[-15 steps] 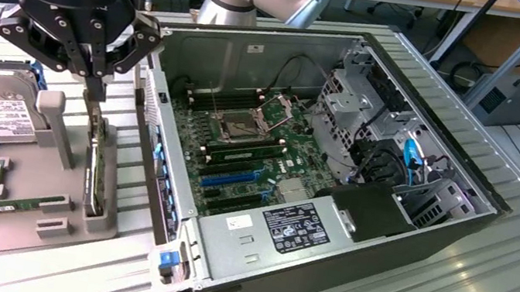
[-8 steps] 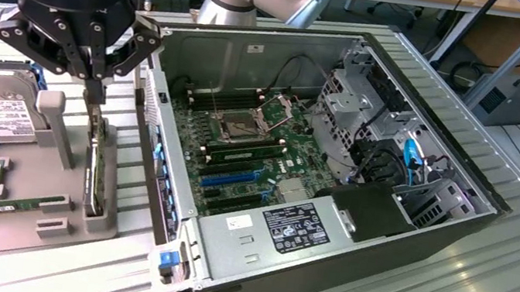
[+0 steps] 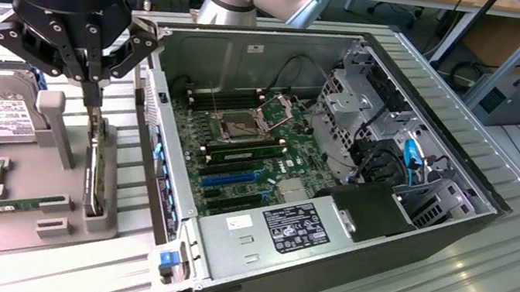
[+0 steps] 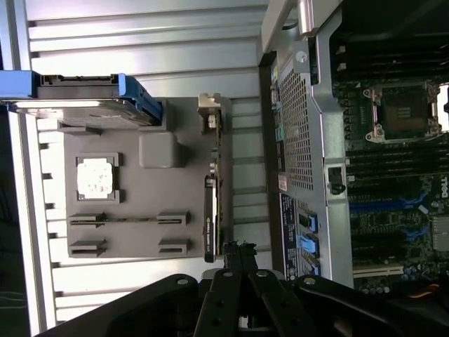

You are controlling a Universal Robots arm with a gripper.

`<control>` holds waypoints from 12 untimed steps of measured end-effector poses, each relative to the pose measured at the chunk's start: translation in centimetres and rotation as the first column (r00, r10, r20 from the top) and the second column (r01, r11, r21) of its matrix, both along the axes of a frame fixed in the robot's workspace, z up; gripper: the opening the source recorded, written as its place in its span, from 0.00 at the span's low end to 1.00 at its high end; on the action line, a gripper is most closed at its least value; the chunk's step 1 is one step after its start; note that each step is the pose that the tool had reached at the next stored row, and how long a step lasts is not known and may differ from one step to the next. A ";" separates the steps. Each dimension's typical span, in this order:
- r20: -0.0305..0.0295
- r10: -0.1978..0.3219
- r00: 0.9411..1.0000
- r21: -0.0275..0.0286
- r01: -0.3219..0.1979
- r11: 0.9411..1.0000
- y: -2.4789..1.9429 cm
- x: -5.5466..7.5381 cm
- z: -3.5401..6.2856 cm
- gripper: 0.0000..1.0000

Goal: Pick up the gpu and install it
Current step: 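Reach for the gpu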

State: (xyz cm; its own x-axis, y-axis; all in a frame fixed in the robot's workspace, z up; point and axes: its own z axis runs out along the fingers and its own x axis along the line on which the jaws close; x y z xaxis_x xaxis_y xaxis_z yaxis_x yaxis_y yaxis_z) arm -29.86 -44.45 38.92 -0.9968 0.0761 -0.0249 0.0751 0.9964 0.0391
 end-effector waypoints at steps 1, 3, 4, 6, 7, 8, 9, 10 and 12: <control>0.000 0.000 1.000 0.000 0.000 1.000 -0.04 -0.1 0.00 0.11; 0.000 0.000 1.000 0.000 0.000 1.000 -0.10 -0.2 0.00 0.11; 0.000 0.000 1.000 0.000 0.000 1.000 -0.12 -0.2 0.00 0.11; 0.000 0.000 1.000 0.000 0.000 1.000 -0.18 -0.3 -0.01 0.11; 0.000 0.000 1.000 -0.001 0.000 1.000 -0.20 -0.3 -0.01 0.11; 0.000 0.000 1.000 -0.001 0.000 1.000 -0.23 -0.4 -0.01 0.11; 0.000 0.000 1.000 -0.001 0.000 1.000 -0.25 -0.4 -0.01 0.11; 0.000 0.000 1.000 -0.001 0.000 1.000 -0.27 -0.4 -0.02 0.11; 0.000 0.000 1.000 -0.001 0.000 1.000 -0.31 -0.5 -0.02 0.11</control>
